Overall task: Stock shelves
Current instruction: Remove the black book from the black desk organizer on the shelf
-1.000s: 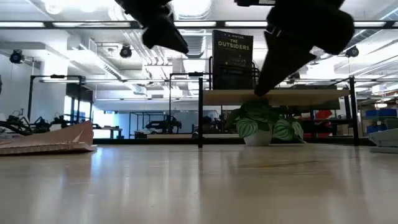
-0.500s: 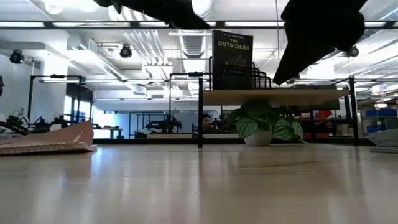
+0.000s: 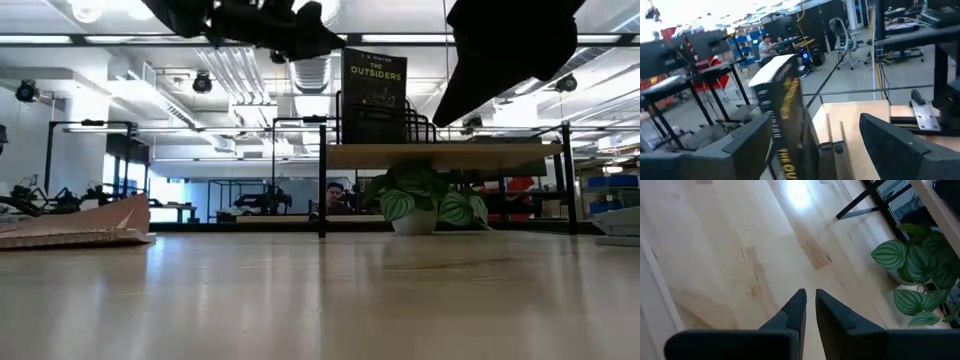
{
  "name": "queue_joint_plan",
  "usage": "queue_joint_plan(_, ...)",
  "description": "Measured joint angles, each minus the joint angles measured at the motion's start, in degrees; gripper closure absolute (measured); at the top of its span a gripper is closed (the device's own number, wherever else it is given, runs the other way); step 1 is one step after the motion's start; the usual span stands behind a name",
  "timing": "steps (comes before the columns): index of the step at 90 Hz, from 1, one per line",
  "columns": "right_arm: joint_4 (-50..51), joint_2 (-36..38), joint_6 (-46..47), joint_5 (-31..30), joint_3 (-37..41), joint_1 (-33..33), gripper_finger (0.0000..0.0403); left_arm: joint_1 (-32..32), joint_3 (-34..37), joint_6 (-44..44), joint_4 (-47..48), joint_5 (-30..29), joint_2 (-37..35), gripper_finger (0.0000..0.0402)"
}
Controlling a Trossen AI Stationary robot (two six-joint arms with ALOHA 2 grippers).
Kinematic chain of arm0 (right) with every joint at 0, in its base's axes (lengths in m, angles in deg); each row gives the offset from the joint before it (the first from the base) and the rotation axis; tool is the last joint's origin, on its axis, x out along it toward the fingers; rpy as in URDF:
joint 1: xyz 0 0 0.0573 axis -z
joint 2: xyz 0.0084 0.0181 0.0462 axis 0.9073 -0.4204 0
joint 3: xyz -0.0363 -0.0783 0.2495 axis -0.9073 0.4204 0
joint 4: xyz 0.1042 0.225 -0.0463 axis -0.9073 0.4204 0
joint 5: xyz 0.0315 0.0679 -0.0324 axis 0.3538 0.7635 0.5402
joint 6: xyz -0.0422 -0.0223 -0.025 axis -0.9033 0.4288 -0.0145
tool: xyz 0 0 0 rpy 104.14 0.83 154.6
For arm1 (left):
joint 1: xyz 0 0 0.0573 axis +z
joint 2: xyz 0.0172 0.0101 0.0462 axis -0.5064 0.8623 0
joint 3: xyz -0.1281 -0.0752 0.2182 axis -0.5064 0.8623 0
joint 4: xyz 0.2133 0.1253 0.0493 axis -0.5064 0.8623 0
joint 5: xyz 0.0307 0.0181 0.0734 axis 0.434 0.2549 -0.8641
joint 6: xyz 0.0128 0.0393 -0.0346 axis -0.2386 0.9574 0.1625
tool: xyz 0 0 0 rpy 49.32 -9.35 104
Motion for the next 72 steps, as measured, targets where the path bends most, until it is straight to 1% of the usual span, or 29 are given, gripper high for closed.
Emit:
queue_joint_plan(17, 0.0, 0.0, -0.1, -0.8, 0.0, 0.0, 0.0369, 1.9, -3.8, -1.3, 0.2, 0.7, 5.2, 0.0124)
queue_joint_plan(30, -0.1, 0.0, 0.2, -0.9, 0.0, 0.0, 0.0363, 2.9, -7.8, -2.2, 0.3, 0.4, 9.2, 0.0118)
queue_joint_plan(45, -0.1, 0.0, 0.7, -1.0, 0.0, -0.2, 0.0357, 3.0, -10.9, -3.8, 0.4, 0.3, 11.4, 0.0117)
queue_joint_plan(59, 0.0, 0.0, 0.2, -1.2, 0.0, -0.2, 0.0353, 3.2, -11.8, -5.2, 0.4, -1.1, 11.6, 0.013)
queue_joint_plan(72, 0.0, 0.0, -1.8, -2.9, 0.0, -0.2, 0.035, 3.6, -12.1, -6.4, 0.4, -1.4, 11.6, 0.0156)
